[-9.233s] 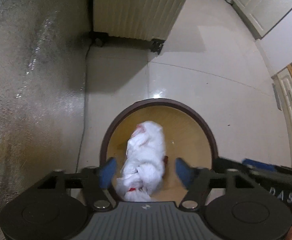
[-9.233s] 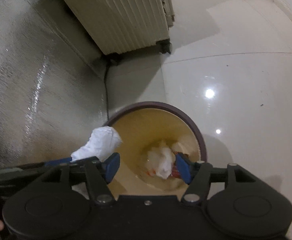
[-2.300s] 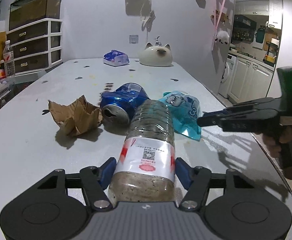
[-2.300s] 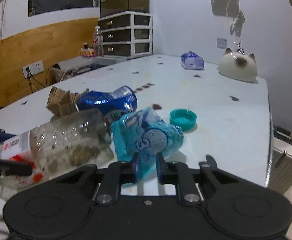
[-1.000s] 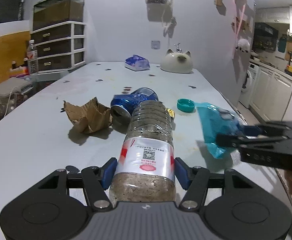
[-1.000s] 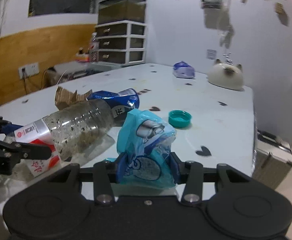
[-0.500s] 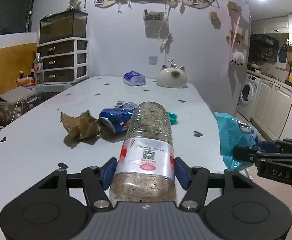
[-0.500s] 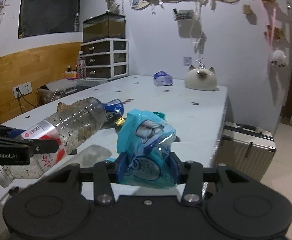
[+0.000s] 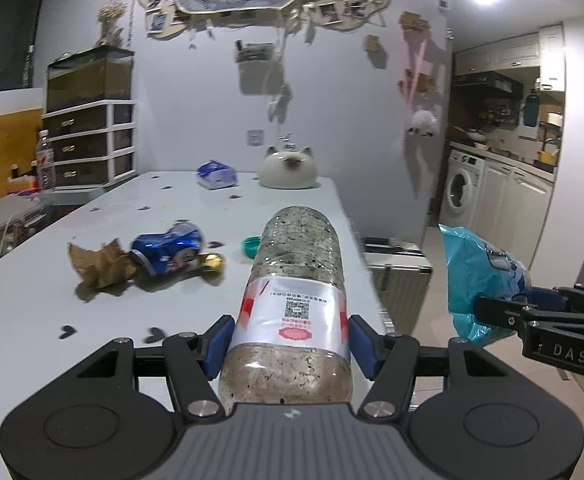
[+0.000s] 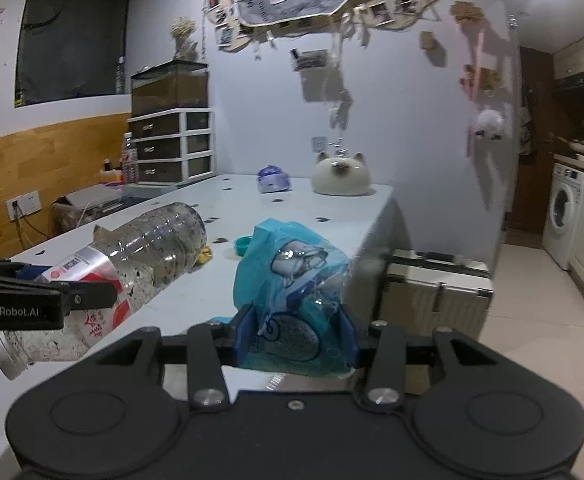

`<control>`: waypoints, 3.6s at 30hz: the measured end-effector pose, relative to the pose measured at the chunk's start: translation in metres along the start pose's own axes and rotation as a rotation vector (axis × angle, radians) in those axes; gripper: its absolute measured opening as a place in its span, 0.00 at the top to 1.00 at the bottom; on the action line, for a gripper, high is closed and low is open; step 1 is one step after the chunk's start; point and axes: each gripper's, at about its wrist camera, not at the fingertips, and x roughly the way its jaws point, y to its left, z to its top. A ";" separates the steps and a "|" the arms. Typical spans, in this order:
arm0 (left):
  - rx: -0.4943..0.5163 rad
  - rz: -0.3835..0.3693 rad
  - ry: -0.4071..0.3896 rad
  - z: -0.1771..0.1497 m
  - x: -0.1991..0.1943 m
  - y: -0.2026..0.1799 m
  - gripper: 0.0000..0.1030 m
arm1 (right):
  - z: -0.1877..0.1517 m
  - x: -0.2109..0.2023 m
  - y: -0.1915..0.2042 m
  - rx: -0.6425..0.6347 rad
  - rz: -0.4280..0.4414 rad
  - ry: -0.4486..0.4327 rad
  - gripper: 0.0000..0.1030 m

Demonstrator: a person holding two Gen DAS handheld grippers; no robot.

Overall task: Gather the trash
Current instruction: 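Carry the bottle and blue bag with both tools over the wastebasket, then open the left tool to drop the bottle while the right tool releases the bag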

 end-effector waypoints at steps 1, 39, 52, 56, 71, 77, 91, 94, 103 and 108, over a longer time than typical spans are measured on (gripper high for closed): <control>0.002 -0.007 -0.002 -0.001 -0.002 -0.006 0.40 | -0.001 -0.005 -0.005 0.003 -0.009 -0.003 0.56; 0.079 -0.320 0.281 -0.108 0.105 -0.287 0.40 | -0.154 -0.088 -0.246 0.249 -0.347 0.163 0.57; -0.034 -0.285 0.492 -0.183 0.238 -0.255 0.40 | -0.229 0.042 -0.278 0.420 -0.328 0.360 0.57; -0.066 -0.245 0.549 -0.201 0.275 -0.241 0.40 | -0.255 0.095 -0.276 0.506 -0.280 0.435 0.57; -0.140 -0.238 0.807 -0.279 0.397 -0.229 0.40 | -0.336 0.209 -0.298 0.641 -0.270 0.692 0.57; -0.147 -0.337 0.952 -0.308 0.428 -0.240 0.39 | -0.336 0.224 -0.310 0.651 -0.290 0.691 0.57; -0.026 -0.119 0.994 -0.312 0.433 -0.224 0.18 | -0.348 0.255 -0.305 0.590 -0.244 0.806 0.56; -0.032 -0.062 0.983 -0.305 0.427 -0.218 0.18 | -0.353 0.262 -0.303 0.586 -0.227 0.844 0.56; -0.037 0.001 0.968 -0.294 0.419 -0.206 0.14 | -0.356 0.276 -0.292 0.652 -0.089 0.843 0.25; -0.047 0.024 0.977 -0.293 0.418 -0.202 0.12 | -0.358 0.273 -0.292 0.612 -0.132 0.880 0.25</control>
